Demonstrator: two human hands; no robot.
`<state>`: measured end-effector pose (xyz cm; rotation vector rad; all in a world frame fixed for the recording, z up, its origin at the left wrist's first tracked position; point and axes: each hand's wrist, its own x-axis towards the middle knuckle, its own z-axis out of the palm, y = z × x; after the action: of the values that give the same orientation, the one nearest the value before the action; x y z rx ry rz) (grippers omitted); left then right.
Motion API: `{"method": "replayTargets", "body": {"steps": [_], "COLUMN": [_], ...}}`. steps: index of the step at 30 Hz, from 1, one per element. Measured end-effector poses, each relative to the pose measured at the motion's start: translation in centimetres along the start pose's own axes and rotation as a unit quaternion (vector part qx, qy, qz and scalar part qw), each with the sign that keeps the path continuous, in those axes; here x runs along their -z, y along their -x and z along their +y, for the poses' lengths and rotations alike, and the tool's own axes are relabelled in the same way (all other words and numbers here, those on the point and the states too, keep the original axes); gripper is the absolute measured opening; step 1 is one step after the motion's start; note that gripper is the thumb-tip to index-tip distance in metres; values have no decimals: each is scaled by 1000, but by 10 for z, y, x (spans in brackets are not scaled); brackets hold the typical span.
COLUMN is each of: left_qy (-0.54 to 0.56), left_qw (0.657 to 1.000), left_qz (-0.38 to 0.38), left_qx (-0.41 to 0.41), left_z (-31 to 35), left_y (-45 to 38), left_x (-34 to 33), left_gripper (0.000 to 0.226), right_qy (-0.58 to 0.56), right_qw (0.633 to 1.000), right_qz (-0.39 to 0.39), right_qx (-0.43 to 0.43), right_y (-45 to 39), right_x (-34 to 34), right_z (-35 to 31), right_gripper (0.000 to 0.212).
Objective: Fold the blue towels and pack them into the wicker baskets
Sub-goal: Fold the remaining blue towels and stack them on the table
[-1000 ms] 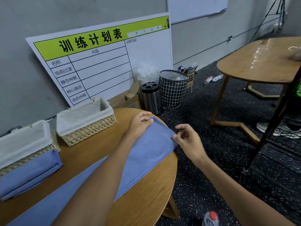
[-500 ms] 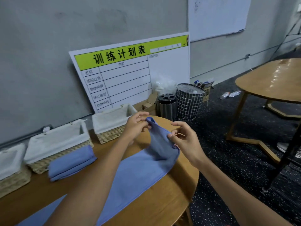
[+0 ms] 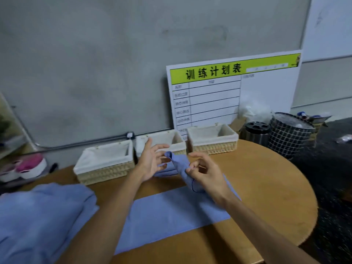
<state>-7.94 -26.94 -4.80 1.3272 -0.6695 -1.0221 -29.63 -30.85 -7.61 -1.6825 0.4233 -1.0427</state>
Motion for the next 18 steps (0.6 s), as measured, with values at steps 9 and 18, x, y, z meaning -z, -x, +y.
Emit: {"method": "replayTargets", "body": {"steps": [9,18], "left_qy": [-120,-168], "left_qw": [990,981], "left_qz": [73,86], "left_qx": [26,43], "left_z": [13,-7], "left_y": [45,59], "left_x": [92,138], "left_gripper": [80,91], "right_qy": [-1,-10], "right_qw": [997,993], "right_qz": [-78,-118], "right_qx": [10,-23], "right_y": [10,28], "right_x": [-100,-146], "right_z": [-4,16], "right_gripper": [35,33]}}
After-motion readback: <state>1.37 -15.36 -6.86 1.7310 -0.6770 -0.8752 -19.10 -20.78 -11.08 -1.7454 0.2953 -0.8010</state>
